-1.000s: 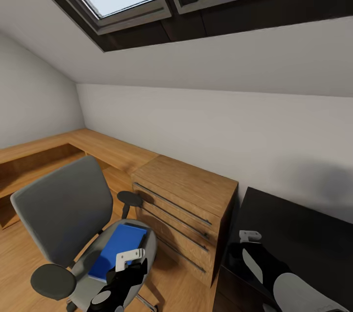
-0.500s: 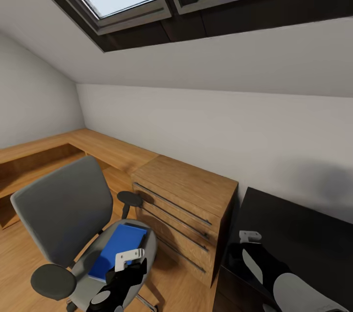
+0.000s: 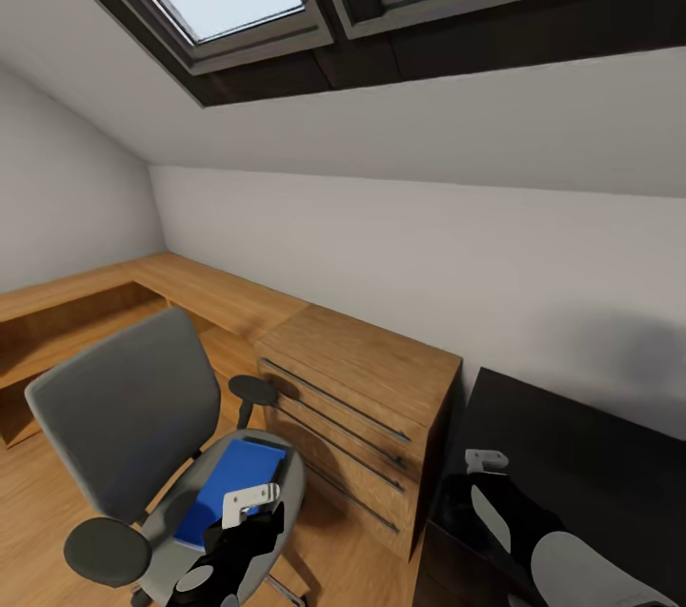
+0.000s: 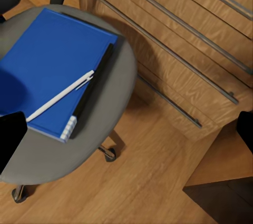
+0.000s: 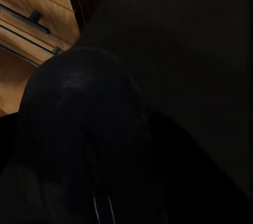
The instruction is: In the bedroom, organize the workspace by keeping the computer under the desk, ensuring the monitor is on the desk, placing the keyboard on the desk next to the monitor, placing the mouse on the desk next to the keyboard, moving the folder from the swivel chair onto the desk next to the mouse, stacking the notebook on top of the folder with the pen on top of the notebook, and positioning the swivel chair next to the desk.
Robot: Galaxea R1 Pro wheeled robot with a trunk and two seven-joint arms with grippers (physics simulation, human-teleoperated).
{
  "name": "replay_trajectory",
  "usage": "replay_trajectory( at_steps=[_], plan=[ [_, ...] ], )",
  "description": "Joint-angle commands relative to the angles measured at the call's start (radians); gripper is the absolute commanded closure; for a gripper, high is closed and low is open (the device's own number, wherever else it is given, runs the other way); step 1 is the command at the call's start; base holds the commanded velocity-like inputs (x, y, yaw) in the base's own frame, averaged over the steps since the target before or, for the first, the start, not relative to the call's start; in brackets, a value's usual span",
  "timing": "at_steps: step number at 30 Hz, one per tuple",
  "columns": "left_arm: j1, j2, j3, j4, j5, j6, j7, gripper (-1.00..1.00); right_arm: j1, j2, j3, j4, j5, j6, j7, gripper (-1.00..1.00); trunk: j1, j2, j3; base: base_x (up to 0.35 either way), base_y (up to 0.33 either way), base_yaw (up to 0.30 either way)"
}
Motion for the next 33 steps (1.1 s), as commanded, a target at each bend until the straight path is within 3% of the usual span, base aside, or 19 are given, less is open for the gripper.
replay_trajectory(
  at_steps=[1,5,14,18,21,22,26,33],
  plan=[
    [0.0,0.0,-0.001,-0.002,0.01,0.002,0.009,-1.0,0.0,-0.001,0.008,-0.004,-0.014,0.004,-0.009,1.0,-0.004,0.006,0.002,0.0,0.0,0.0],
    [0.0,0.0,-0.001,-0.001,0.01,0.002,0.009,-1.0,0.0,-0.003,0.006,-0.051,-0.015,0.003,-0.009,1.0,-0.019,0.034,0.015,-0.034,0.0,0.0],
    [0.0,0.001,0.0,0.0,0.009,0.002,0.009,-1.0,0.019,-0.019,0.005,-0.31,-0.019,0.018,-0.042,1.0,-0.054,0.097,0.043,-0.266,0.0,0.0],
    [0.0,0.001,0.001,0.001,0.009,0.002,0.009,-1.0,0.068,-0.018,0.004,-0.43,-0.046,0.028,-0.167,1.0,-0.069,0.125,0.055,-0.327,0.0,0.0],
    [0.0,0.001,0.001,0.001,0.009,0.002,0.009,-1.0,0.118,-0.018,0.004,-0.56,-0.107,0.031,-0.311,1.0,-0.08,0.146,0.065,-0.332,0.0,0.0],
    [0.0,0.001,0.002,0.001,0.009,0.002,0.009,-1.0,0.186,-0.019,0.005,-0.69,-0.136,0.034,-0.39,1.0,-0.084,0.153,0.068,-0.139,0.0,0.0],
    [0.0,0.001,0.002,0.001,0.009,0.002,0.009,-1.0,0.249,-0.02,0.005,-0.8,-0.146,0.035,-0.423,1.0,-0.1,0.181,0.08,-0.064,0.0,0.0],
    [0.0,0.001,0.002,0.007,0.01,0.005,0.009,-1.0,0.268,-0.015,0.009,-0.857,-0.154,0.035,-0.434,1.0,-0.126,0.23,0.102,-0.007,0.0,0.0]
  ],
)
